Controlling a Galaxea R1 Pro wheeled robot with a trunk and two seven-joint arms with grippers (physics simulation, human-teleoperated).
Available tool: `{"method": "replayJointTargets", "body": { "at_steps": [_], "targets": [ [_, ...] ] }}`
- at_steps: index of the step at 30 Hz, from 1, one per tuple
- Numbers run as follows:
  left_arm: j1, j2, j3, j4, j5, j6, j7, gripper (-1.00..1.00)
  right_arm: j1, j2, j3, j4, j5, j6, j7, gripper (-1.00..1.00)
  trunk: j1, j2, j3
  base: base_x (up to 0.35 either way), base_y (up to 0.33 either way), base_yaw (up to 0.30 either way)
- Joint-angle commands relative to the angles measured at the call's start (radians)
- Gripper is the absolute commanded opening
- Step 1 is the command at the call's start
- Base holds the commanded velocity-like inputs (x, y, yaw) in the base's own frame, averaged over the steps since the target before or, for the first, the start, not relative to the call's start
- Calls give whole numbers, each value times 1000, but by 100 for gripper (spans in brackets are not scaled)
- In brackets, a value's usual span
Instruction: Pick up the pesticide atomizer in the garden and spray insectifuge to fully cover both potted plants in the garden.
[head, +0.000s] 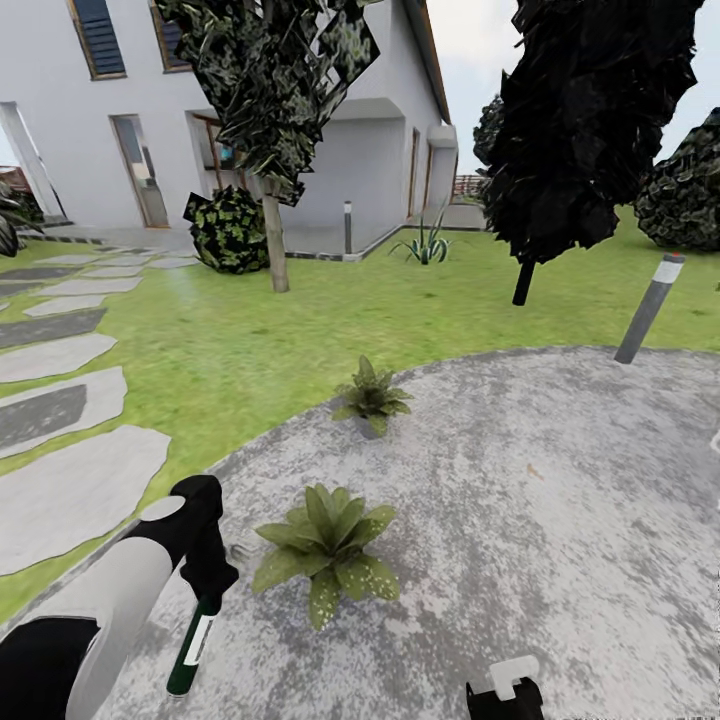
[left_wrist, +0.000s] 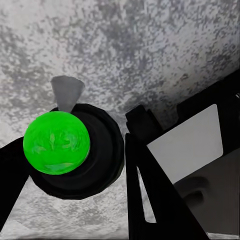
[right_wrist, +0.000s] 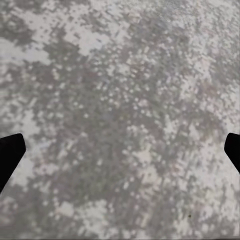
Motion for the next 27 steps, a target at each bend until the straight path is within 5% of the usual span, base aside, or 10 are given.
{"method": "replayJointTargets", "body": {
  "at_steps": [1,8,12,23,27],
  "targets": [
    [0,1,-6,3,-3,10,-9,-100,-1,0,9,1,-8,-3,-3,100,0,0,-1,156,296,-297],
    [28,4,-5,3,-3,7,-9,-100,-1,0,9,1,-8,-3,-3,100,0,0,-1,112,182,-300],
    [86,1,-5,-10,2,5,67,-100,-1,1,9,1,-8,-3,-3,100,0,0,-1,4,6,-273],
    [92,6,11,-14,14,8,95,-100,-1,-1,9,3,-5,-5,-3,100,0,0,-1,-4,5,-20],
    [92,7,10,-82,13,9,84,-100,-1,0,9,3,-7,-5,-3,100,0,0,-1,-194,194,0]
  ]
}}
